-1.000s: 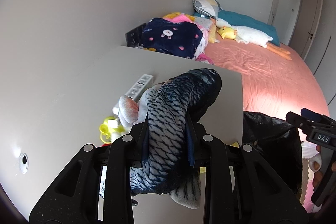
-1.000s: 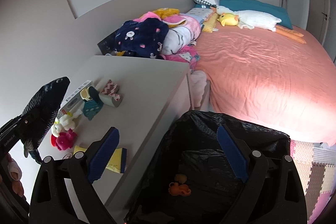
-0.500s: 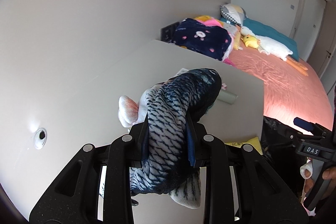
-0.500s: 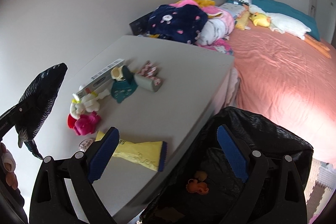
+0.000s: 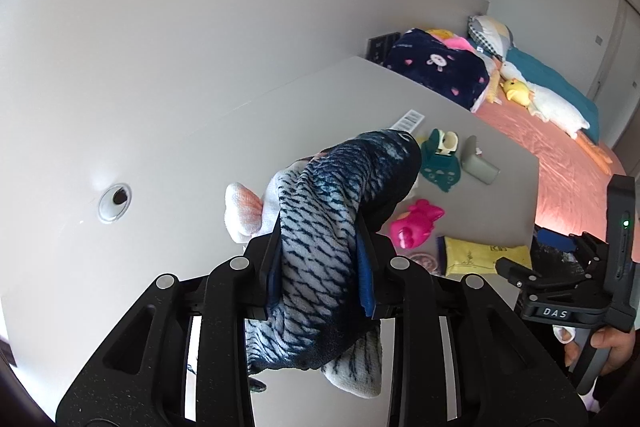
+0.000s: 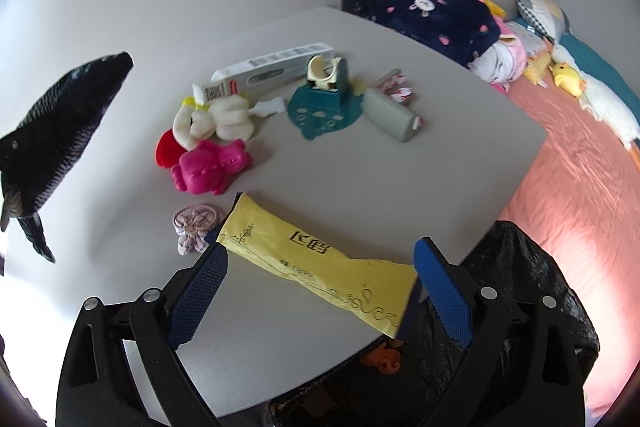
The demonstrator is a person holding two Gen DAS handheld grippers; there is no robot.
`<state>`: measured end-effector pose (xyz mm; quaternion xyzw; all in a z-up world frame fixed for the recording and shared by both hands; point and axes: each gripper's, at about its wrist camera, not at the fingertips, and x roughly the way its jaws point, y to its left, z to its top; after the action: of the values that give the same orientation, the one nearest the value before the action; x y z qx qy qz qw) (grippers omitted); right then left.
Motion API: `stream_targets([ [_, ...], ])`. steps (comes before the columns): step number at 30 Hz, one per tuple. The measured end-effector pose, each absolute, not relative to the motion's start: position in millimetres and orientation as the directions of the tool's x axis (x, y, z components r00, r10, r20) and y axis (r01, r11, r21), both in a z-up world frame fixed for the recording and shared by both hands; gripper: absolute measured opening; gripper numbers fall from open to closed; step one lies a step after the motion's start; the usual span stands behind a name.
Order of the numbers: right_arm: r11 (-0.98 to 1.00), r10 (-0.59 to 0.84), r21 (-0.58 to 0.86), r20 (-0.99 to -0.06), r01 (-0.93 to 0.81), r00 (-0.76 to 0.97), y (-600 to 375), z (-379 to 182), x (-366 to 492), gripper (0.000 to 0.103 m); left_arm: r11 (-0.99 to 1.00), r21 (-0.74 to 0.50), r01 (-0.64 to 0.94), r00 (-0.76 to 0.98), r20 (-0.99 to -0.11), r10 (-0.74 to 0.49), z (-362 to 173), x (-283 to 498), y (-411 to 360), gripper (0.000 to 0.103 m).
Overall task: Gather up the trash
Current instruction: 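Lift the grey fish with the left gripper while the right gripper grasps the yellow snack packet, then carry the fish and the yellow packet to the black bag and open both grippers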
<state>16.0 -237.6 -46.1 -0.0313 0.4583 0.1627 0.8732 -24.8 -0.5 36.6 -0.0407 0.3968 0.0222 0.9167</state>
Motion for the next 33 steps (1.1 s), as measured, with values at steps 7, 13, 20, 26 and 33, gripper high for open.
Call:
stream_targets([
  [7, 0.936, 0.228, 0.059, -0.851, -0.347, 0.472, -224, -68, 21, 0.094, 0.991, -0.061, -0.117, 0.673, -0.739, 0.034, 31, -36, 17, 0.03],
  [13, 0.932, 0.208, 0.037, -0.87, -0.361, 0.448, -217, -79, 23, 0.075, 0.989, -0.059, -0.132, 0.667, -0.744, 0.045, 29, -42, 24, 0.031],
  [20, 0.925, 0.241, 0.059, -0.856, -0.377, 0.458, -214, -75, 22, 0.025, 0.992, -0.061, -0.112, 0.667, -0.745, 0.029, 28, -37, 20, 0.031],
  [26, 0.929, 0.289, 0.132, -0.844, -0.347, 0.453, -224, -69, 23, 0.02, 0.995, -0.068, -0.073, 0.674, -0.738, -0.001, 30, -35, 16, 0.031],
  [33, 0.94, 0.299, 0.166, -0.821, -0.298, 0.487, -242, -53, 17, 0.02, 0.998, -0.07, -0.006, 0.687, -0.725, -0.047, 36, -28, 2, 0.031],
])
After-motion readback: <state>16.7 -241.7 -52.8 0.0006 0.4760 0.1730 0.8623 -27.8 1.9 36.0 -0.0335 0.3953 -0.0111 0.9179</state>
